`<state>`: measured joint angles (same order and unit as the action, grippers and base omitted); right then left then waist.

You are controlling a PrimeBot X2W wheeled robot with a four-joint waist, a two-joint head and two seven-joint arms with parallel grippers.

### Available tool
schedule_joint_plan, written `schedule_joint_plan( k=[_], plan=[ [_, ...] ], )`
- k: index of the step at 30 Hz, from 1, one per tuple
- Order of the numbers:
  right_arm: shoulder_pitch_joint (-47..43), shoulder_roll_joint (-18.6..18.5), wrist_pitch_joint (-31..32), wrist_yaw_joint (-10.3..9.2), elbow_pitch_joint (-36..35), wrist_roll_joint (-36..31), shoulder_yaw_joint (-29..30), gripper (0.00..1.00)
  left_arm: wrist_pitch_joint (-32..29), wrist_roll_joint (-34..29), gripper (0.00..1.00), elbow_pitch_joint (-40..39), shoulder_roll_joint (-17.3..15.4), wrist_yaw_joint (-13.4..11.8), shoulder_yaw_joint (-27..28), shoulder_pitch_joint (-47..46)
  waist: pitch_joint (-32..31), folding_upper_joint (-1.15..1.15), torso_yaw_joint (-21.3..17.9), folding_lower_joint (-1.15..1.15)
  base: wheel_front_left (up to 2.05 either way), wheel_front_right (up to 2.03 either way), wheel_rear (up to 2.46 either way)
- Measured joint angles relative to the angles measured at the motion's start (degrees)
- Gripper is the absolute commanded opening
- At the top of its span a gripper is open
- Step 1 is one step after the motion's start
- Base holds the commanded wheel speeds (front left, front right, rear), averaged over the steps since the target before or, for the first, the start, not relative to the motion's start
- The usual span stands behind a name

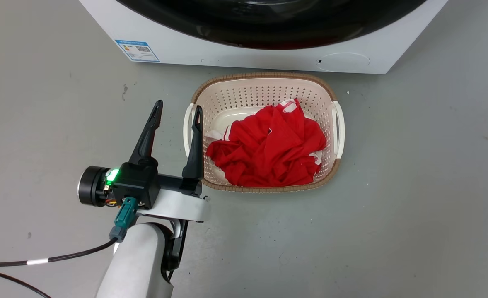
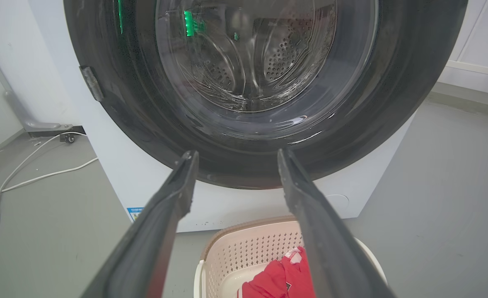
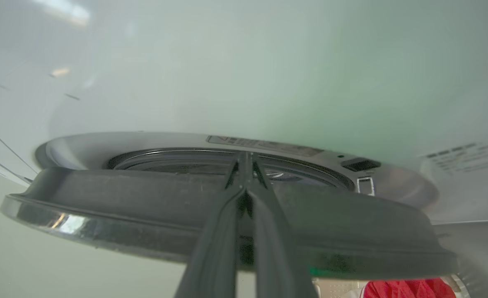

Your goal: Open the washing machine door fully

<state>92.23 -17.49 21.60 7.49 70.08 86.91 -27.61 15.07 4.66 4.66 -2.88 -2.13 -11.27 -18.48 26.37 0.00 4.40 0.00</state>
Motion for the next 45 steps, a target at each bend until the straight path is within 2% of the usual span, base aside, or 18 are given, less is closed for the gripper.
schedule_joint_plan(
  k=[12, 23, 32, 45],
  plan=[
    [-3.68, 0.07, 9.40, 0.00, -3.47, 2.48, 0.37, 0.00, 0.00, 1.08, 1.00, 1.36, 0.00, -0.35, -1.22, -0.40, -2.10, 0.00, 0.32, 0.00, 0.00, 0.00, 0.00],
    [-13.11, -0.44, 18.42, -0.01, -11.16, 5.47, 0.58, 0.00, 0.00, 1.14, 1.00, 2.99, 0.01, -0.16, -0.91, 2.30, -7.49, 0.00, -0.23, 0.00, 0.00, 0.00, 0.00],
    [-22.38, 0.54, 23.09, -0.01, -18.28, 7.70, 0.08, 0.00, 0.00, 1.04, 1.00, 3.78, 0.01, 0.55, 0.15, 5.32, -13.00, 0.00, -1.02, 0.00, 0.00, 0.00, 0.00],
    [-34.71, 2.31, 26.55, 0.00, -30.26, 10.23, -1.71, 0.00, 0.00, 0.75, 1.00, 3.99, 0.00, 1.10, 1.51, 8.14, -18.19, 0.00, -1.66, -0.01, 0.00, 0.00, 0.00]
  ],
)
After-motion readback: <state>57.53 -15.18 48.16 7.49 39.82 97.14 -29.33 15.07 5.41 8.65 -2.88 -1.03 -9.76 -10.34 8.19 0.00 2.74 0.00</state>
